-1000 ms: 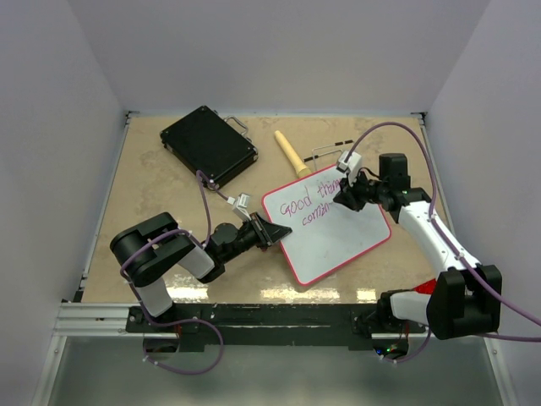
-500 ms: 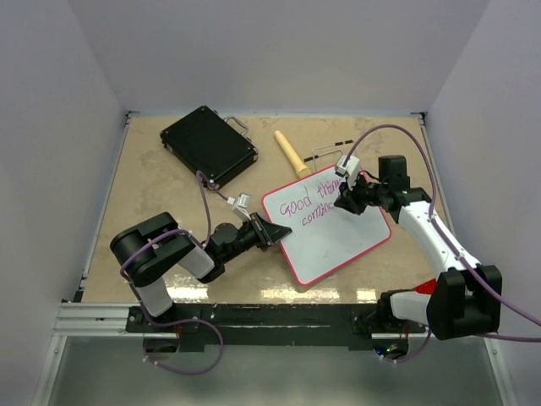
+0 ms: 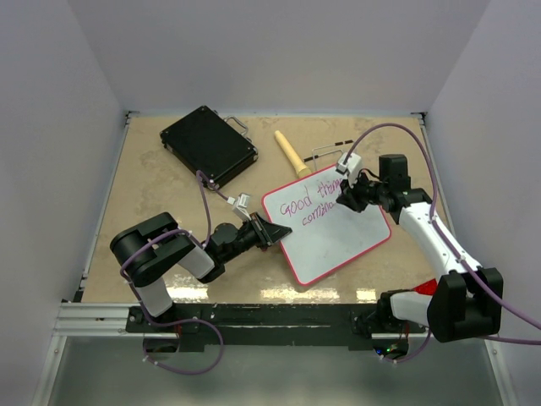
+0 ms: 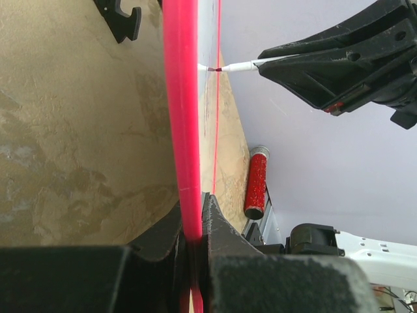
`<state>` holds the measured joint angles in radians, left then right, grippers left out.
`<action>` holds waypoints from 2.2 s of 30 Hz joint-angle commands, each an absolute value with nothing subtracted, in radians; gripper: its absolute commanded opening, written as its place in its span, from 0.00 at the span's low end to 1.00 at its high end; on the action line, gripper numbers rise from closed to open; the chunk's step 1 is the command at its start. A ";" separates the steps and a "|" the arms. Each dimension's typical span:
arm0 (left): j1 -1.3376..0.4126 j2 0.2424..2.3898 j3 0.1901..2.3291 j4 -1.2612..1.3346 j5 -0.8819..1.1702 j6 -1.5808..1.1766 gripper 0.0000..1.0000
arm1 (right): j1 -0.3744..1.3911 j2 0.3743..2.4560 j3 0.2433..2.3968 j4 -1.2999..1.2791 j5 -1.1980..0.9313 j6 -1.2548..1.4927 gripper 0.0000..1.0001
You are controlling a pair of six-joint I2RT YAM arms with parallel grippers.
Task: Write a sentence on the whiteboard
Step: Write on the whiteboard with the whiteboard marker without the cap.
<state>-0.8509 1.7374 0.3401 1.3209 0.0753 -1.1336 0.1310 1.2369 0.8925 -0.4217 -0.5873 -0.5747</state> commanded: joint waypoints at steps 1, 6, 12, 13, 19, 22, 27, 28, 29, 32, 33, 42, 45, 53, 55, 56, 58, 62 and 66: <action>-0.854 1.730 0.331 1.649 0.109 -1.025 0.00 | 0.135 1.223 0.917 -0.373 -0.572 -0.552 0.00; -0.853 1.738 0.333 1.654 0.112 -1.028 0.00 | 0.135 1.233 0.925 -0.359 -0.584 -0.542 0.00; -0.853 1.735 0.331 1.655 0.109 -1.028 0.00 | 0.133 1.244 0.923 -0.377 -0.589 -0.555 0.00; -0.853 1.736 0.330 1.655 0.109 -1.026 0.00 | 0.135 1.244 0.923 -0.382 -0.591 -0.558 0.00; -0.854 1.733 0.325 1.660 0.106 -1.028 0.00 | 0.133 1.243 0.920 -0.436 -0.600 -0.597 0.00; -0.854 1.733 0.324 1.663 0.107 -1.029 0.00 | 0.133 1.241 0.919 -0.459 -0.598 -0.614 0.00; -0.853 1.732 0.324 1.664 0.106 -1.028 0.00 | 0.133 1.229 0.908 -0.498 -0.598 -0.643 0.00; -0.854 1.733 0.324 1.666 0.106 -1.029 0.00 | 0.133 1.223 0.907 -0.505 -0.600 -0.646 0.00; -0.854 1.733 0.322 1.666 0.106 -1.028 0.00 | 0.133 1.223 0.904 -0.514 -0.600 -0.655 0.00; -0.854 1.735 0.324 1.667 0.106 -1.028 0.00 | 0.135 1.223 0.902 -0.538 -0.603 -0.675 0.00; -0.853 1.735 0.324 1.667 0.106 -1.029 0.00 | 0.133 1.223 0.900 -0.545 -0.606 -0.680 0.00; -0.854 1.730 0.322 1.669 0.103 -1.029 0.00 | 0.140 1.230 0.907 -0.587 -0.621 -0.727 0.00; -0.853 1.729 0.321 1.667 0.103 -1.029 0.00 | 0.146 1.238 0.910 -0.600 -0.627 -0.742 0.00; -0.854 1.729 0.324 1.664 0.104 -1.026 0.00 | 0.190 1.253 0.922 -0.626 -0.655 -0.769 0.00; -0.854 1.729 0.325 1.661 0.104 -1.026 0.00 | 0.193 1.252 0.923 -0.606 -0.657 -0.749 0.00; -0.853 1.729 0.325 1.661 0.106 -1.026 0.00 | 0.193 1.250 0.925 -0.592 -0.649 -0.736 0.00; -0.854 1.729 0.324 1.658 0.107 -1.023 0.00 | 0.193 1.229 0.930 -0.536 -0.631 -0.681 0.00; -0.850 1.732 0.322 1.654 0.107 -1.023 0.00 | 0.180 1.184 0.972 -0.503 -0.647 -0.624 0.00; -0.838 1.723 0.313 1.644 0.117 -1.012 0.00 | 0.115 1.125 1.023 -0.546 -0.705 -0.638 0.00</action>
